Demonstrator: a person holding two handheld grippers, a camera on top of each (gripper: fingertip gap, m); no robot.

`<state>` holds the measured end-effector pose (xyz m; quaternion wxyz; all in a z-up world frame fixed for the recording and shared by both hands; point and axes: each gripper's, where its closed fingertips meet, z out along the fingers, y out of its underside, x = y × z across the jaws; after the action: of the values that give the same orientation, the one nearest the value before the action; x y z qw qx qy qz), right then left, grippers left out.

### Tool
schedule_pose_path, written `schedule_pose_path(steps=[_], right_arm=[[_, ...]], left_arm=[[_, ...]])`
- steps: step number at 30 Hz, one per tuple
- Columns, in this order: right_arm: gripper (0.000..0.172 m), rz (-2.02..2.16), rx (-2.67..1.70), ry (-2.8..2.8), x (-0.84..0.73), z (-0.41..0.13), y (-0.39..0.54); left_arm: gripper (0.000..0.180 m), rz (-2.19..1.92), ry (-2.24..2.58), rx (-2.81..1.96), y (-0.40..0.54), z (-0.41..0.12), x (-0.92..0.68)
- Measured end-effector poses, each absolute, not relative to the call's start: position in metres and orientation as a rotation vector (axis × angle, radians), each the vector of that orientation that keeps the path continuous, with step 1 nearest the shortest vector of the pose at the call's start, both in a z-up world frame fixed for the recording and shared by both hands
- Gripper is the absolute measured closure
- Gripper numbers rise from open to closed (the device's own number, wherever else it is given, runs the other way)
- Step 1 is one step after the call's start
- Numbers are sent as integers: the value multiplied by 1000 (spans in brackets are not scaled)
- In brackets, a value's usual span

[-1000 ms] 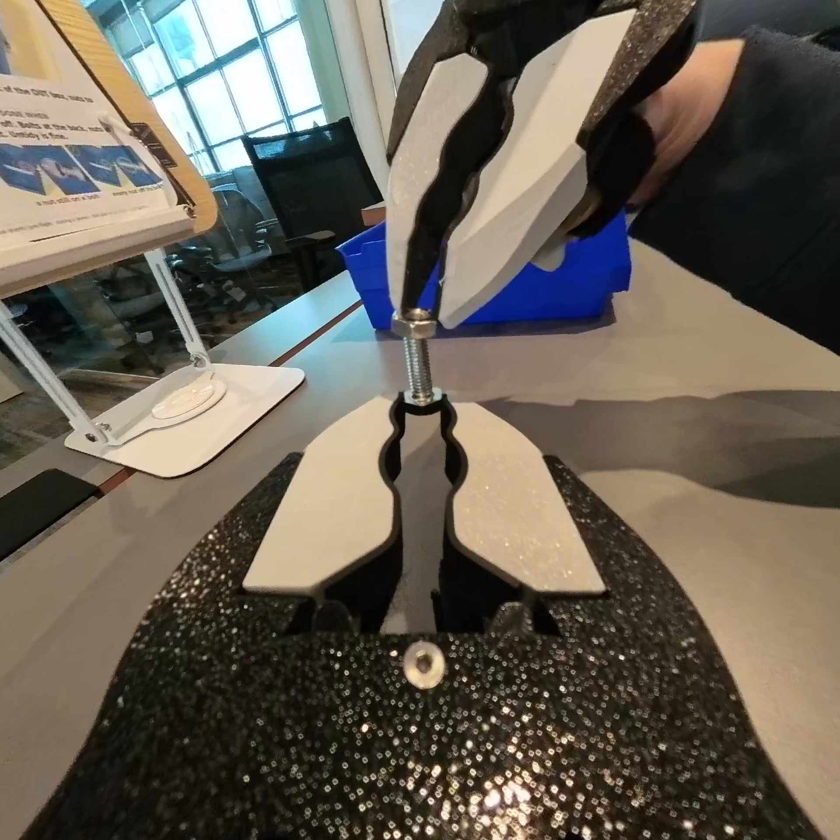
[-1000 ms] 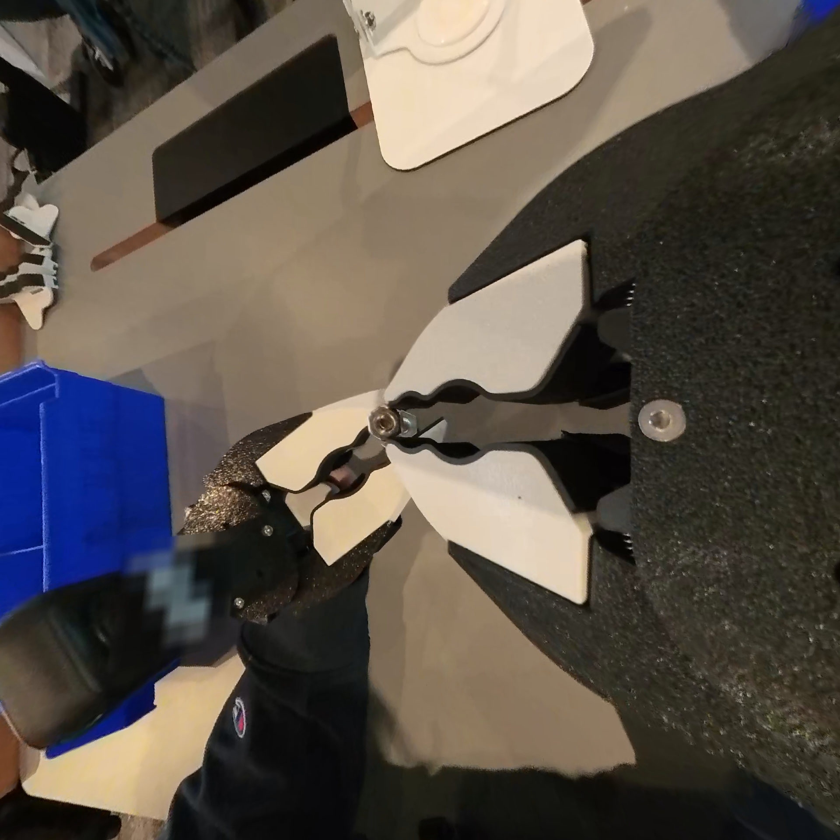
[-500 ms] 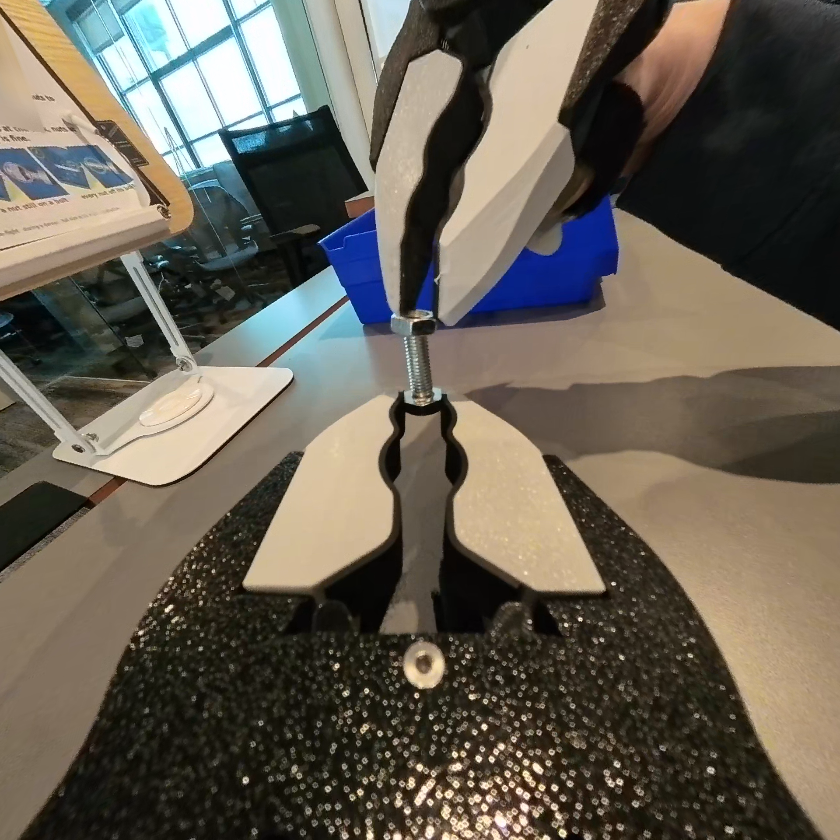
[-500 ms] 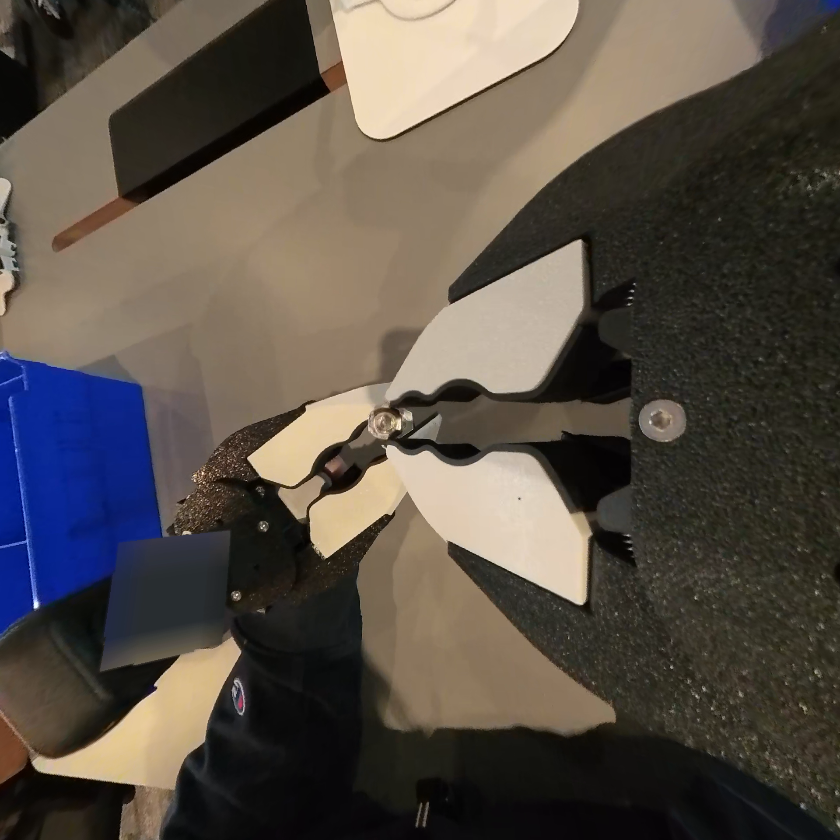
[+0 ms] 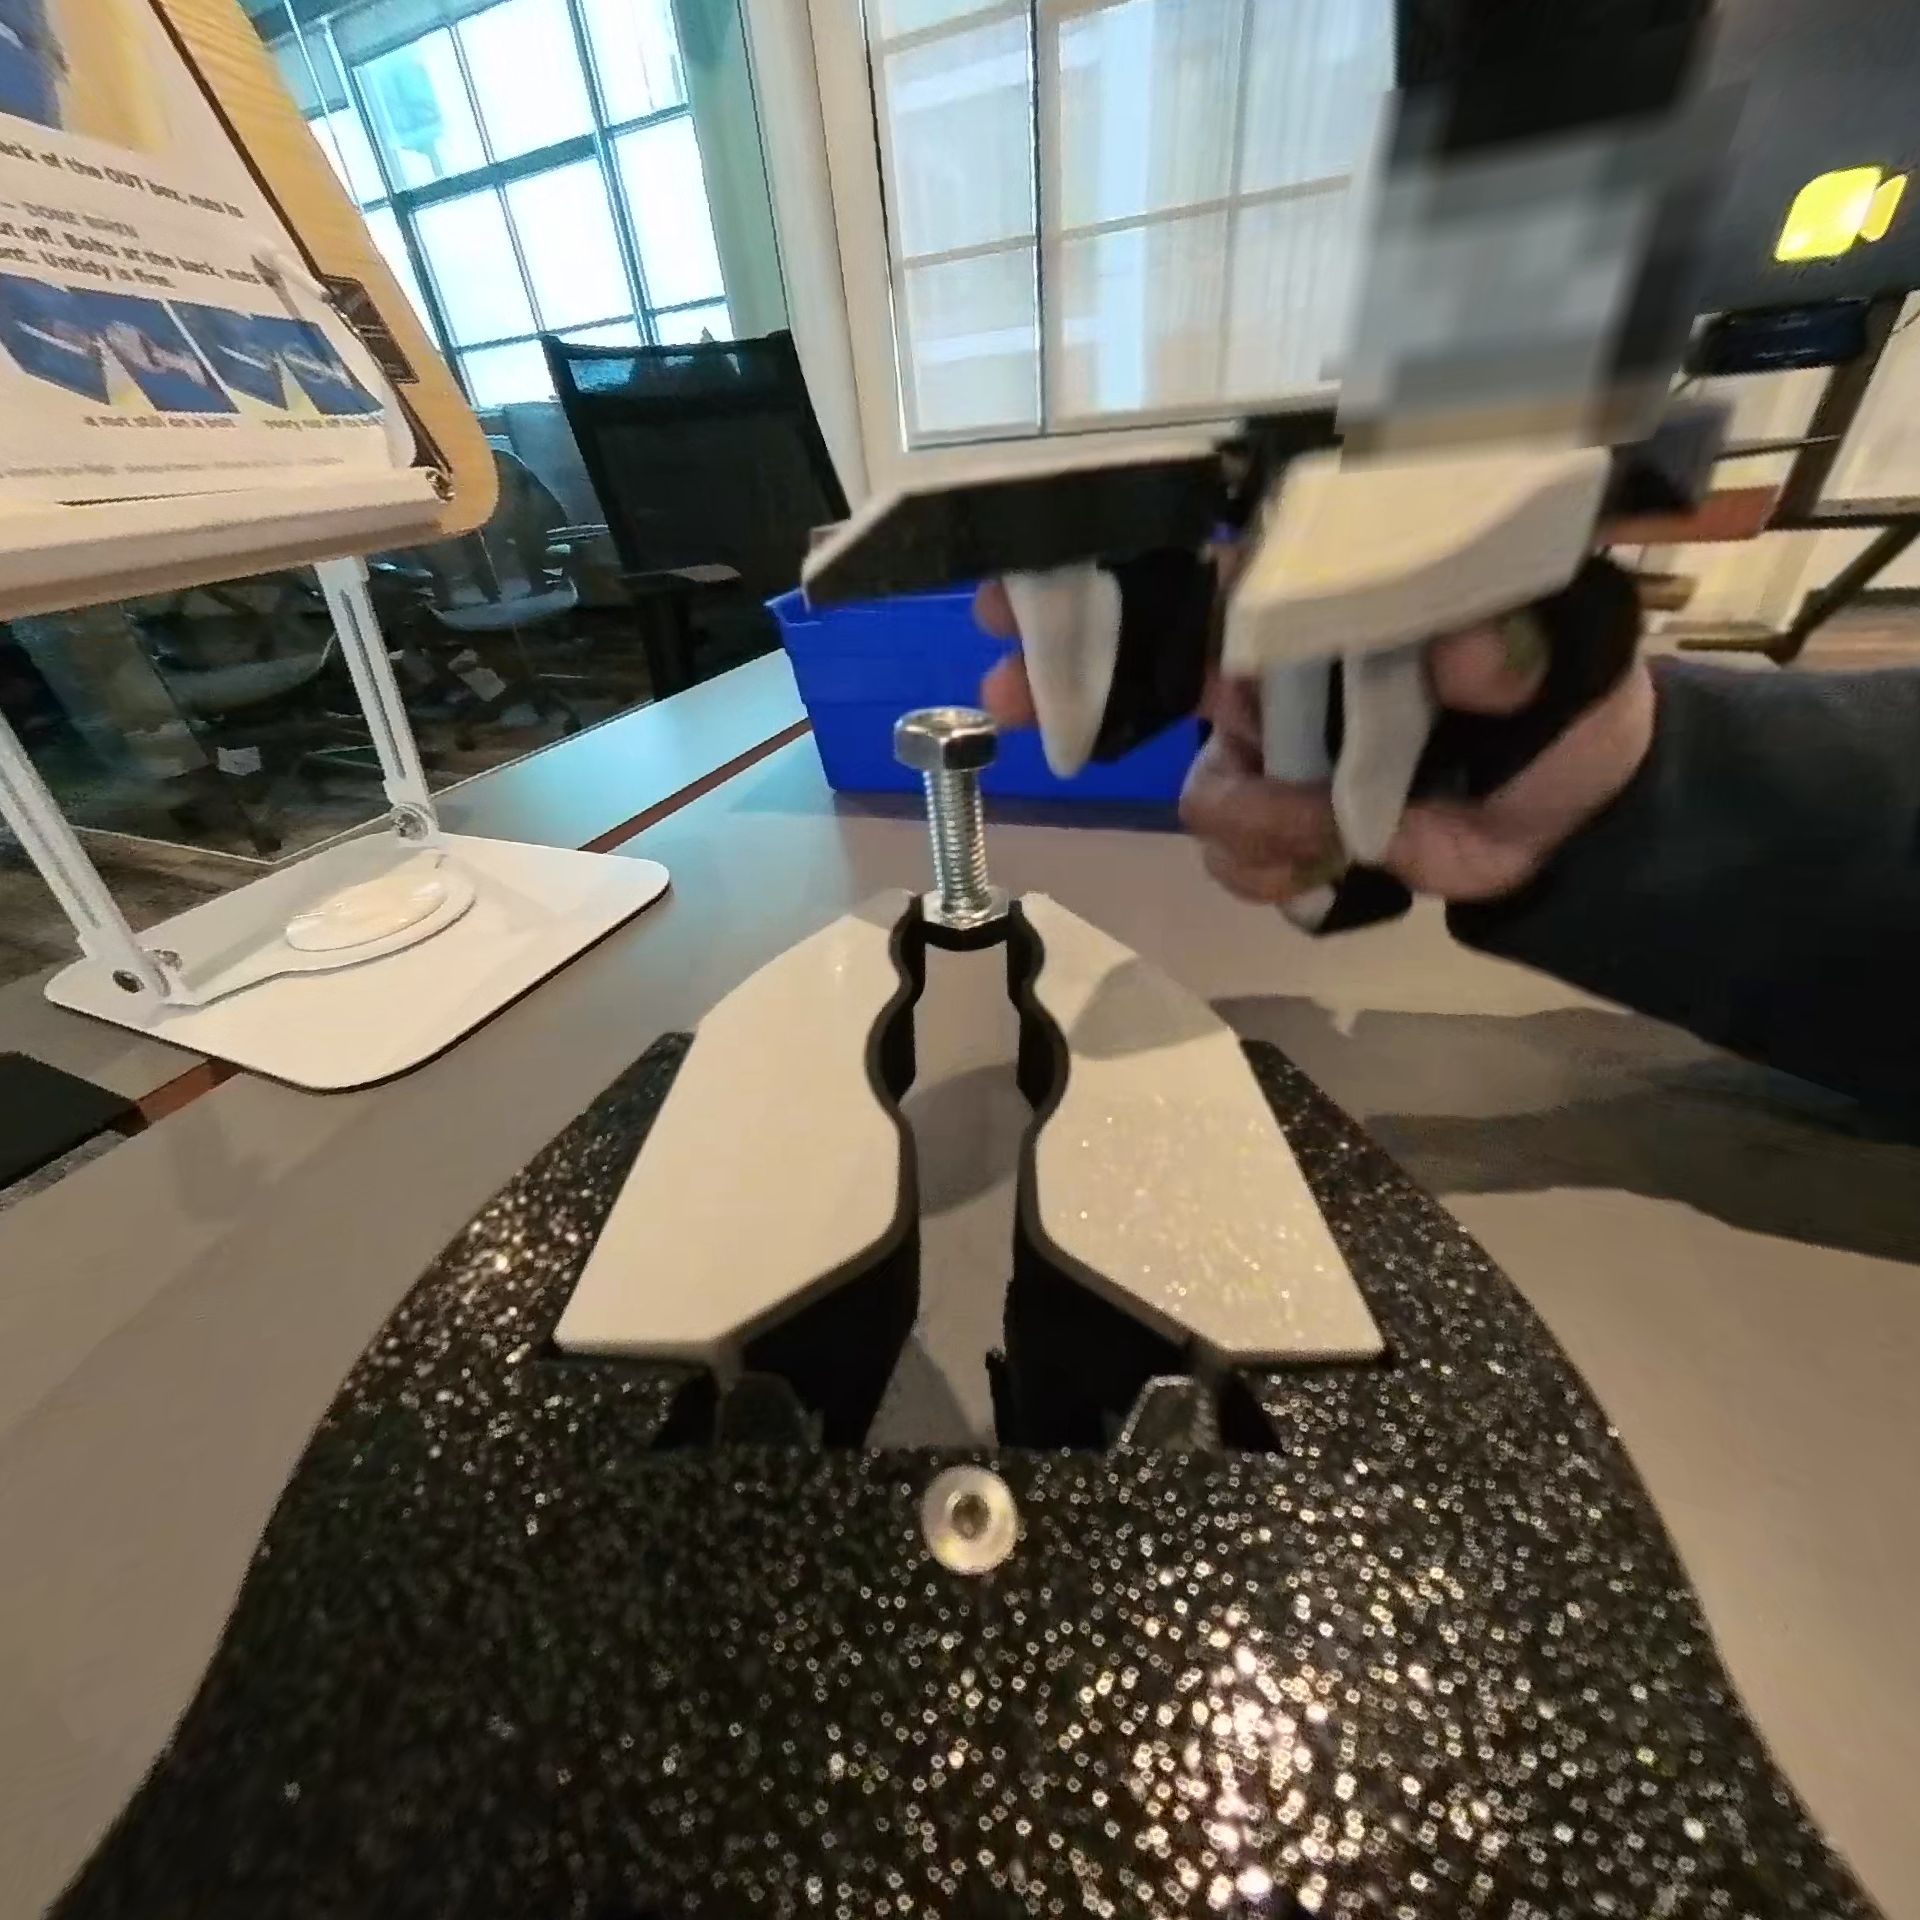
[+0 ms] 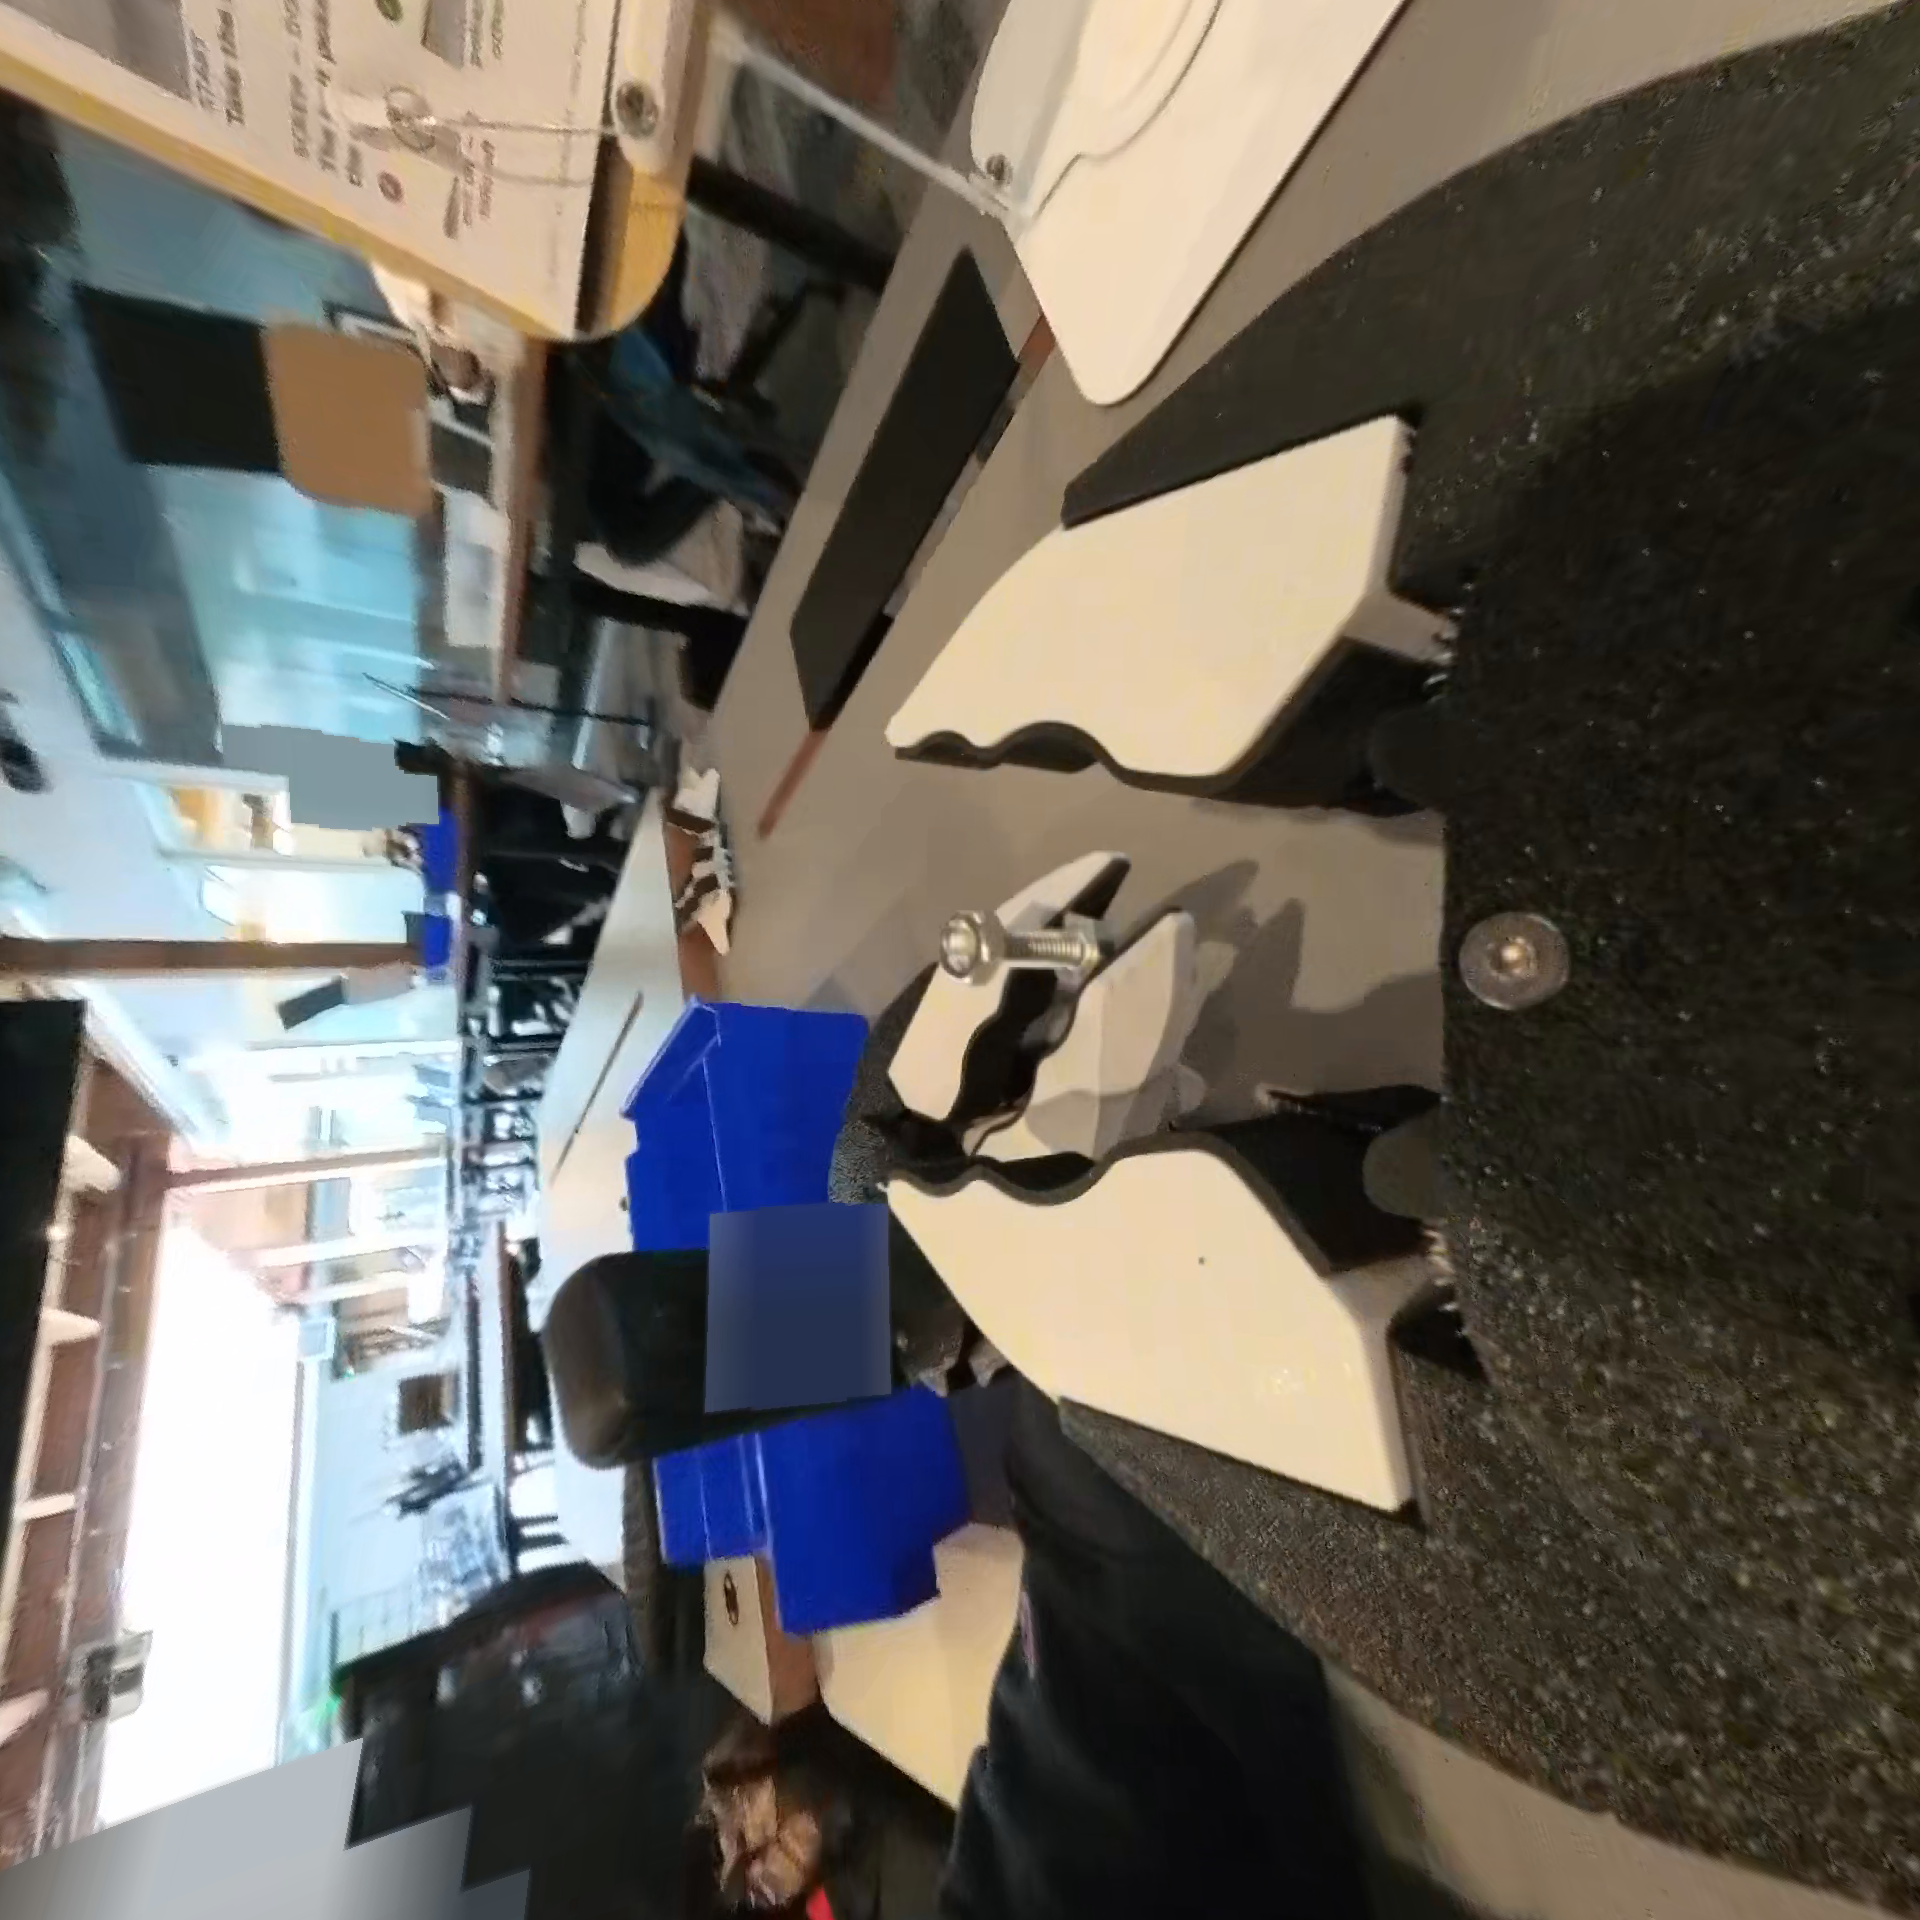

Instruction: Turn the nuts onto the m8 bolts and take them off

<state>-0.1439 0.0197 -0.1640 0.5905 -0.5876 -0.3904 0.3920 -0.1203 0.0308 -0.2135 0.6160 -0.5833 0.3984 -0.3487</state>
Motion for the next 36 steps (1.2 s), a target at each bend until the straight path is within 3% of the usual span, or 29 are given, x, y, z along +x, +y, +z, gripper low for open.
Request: schedule_pose_path(steps=[18, 22, 29, 31, 33, 36], right_arm=[[112, 873, -1283, -888, -153, -174, 4], [129, 905, -1236, -931, -151, -173, -4], [110, 834, -1264, -875, -150, -176, 8], [114, 839, -1266, -918, -152, -178, 3], [136, 849, -1253, -953, -146, -178, -1], [127, 875, -1249, -882, -137, -172, 5]], left_arm=[[166, -846, 871, -1338, 33, -209, -124], [166, -856, 862, -1346, 34, -209, -125], [166, -844, 888, -1353, 33, -212, -122], [166, -843, 888, -1353, 33, -212, -122], [166, -845, 881, -1352, 33, -211, -123], [166, -854, 889, -1353, 33, -211, -122]])
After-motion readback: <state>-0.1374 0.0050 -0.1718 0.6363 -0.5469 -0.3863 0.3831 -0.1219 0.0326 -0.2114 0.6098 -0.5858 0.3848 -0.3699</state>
